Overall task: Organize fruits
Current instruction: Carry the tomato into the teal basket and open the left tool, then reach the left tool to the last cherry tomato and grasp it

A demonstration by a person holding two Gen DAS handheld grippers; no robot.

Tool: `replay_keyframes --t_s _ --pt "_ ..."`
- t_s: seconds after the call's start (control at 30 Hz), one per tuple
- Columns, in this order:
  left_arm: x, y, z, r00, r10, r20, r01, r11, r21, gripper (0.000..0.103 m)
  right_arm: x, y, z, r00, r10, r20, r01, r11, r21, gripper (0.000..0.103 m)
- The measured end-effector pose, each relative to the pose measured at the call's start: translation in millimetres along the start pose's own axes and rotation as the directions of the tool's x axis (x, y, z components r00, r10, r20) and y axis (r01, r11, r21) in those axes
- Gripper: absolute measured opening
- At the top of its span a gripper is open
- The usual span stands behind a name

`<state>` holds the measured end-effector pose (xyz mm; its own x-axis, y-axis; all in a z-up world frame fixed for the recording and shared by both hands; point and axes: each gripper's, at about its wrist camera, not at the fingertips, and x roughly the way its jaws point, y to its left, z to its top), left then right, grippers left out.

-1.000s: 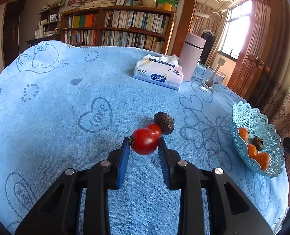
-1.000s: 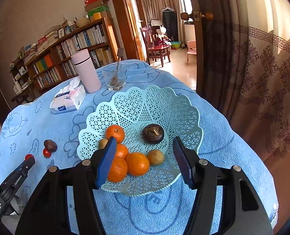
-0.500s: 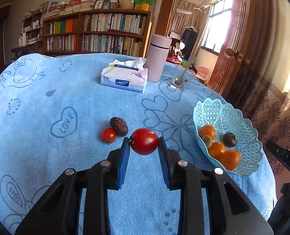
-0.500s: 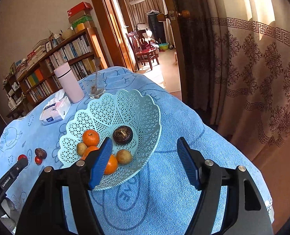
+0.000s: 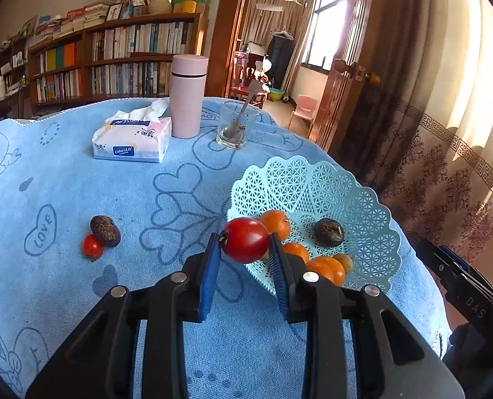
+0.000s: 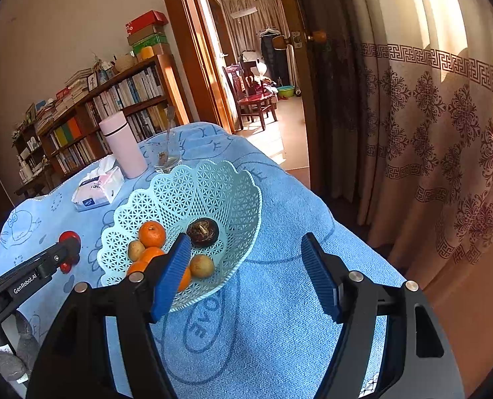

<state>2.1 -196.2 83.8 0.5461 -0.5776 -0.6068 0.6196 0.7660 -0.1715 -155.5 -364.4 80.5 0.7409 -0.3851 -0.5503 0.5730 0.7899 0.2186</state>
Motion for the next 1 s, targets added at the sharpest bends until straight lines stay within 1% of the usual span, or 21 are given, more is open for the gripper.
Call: replay_keyframes --t_s 0.23,0.3,0.33,0.37,0.4,0.43,0.57,0.73,0.77,0.87,1.0 --pt "20.6 -32.6 7.9 0.996 -0.082 -0.038 0.084 0.995 0.050 0.030 -4.2 -9.2 0.7 1.000 0.004 0.008 -0.004 1.000 0.013 0.070" --pt "25.8 -41.2 9.3 0.992 -0.115 -0.048 0.117 0.992 0.055 0.032 -3.9 -12.8 0.0 1.000 0.003 0.004 -0.003 1.000 0.020 0.070" --pt "27.3 -44.3 10.1 0.991 -0.127 -0.051 0.130 0.990 0.055 0.036 -3.6 -14.0 -0.5 1.000 0.001 0.001 -0.001 1.000 0.022 0.070" --pt "27.4 -46.5 11.1 0.989 -0.140 -0.050 0.142 0.988 0.054 0.052 -3.7 -14.7 -0.9 1.000 0.000 -0.001 0.000 1.000 0.022 0.070" --pt "26.2 -46.4 12.0 0.988 -0.149 -0.039 0.151 0.987 0.049 0.063 -4.0 -16.2 -1.4 1.000 -0.002 -0.002 0.002 1.000 0.022 0.070" --pt "24.6 -45.1 12.9 0.988 -0.150 -0.025 0.151 0.988 0.042 0.064 -4.1 -17.2 -1.6 1.000 -0.003 -0.003 0.003 1.000 0.022 0.070" --pt "20.1 -32.7 16.7 0.992 -0.129 -0.012 0.129 0.991 0.021 0.064 -1.7 -20.5 -2.1 1.000 -0.008 -0.011 0.008 0.999 0.031 0.070" --pt "14.8 -6.4 18.5 0.998 -0.061 0.001 0.061 0.998 -0.017 0.065 2.5 -11.4 -3.0 1.000 0.009 -0.023 -0.009 1.000 0.021 0.070" --pt "14.0 -0.5 18.0 0.999 -0.046 0.001 0.046 0.999 -0.024 0.067 2.7 -8.3 -3.1 1.000 0.014 -0.025 -0.013 1.000 0.016 0.070" --pt "11.0 19.1 15.5 1.000 -0.015 0.001 0.015 0.998 -0.056 0.075 2.3 2.3 -3.9 0.999 0.025 -0.027 -0.026 1.000 -0.007 0.070" --pt "7.0 49.9 10.2 0.999 0.031 -0.015 -0.033 0.993 -0.113 0.077 2.5 12.0 -4.4 0.999 0.032 -0.031 -0.032 0.999 -0.022 0.070"
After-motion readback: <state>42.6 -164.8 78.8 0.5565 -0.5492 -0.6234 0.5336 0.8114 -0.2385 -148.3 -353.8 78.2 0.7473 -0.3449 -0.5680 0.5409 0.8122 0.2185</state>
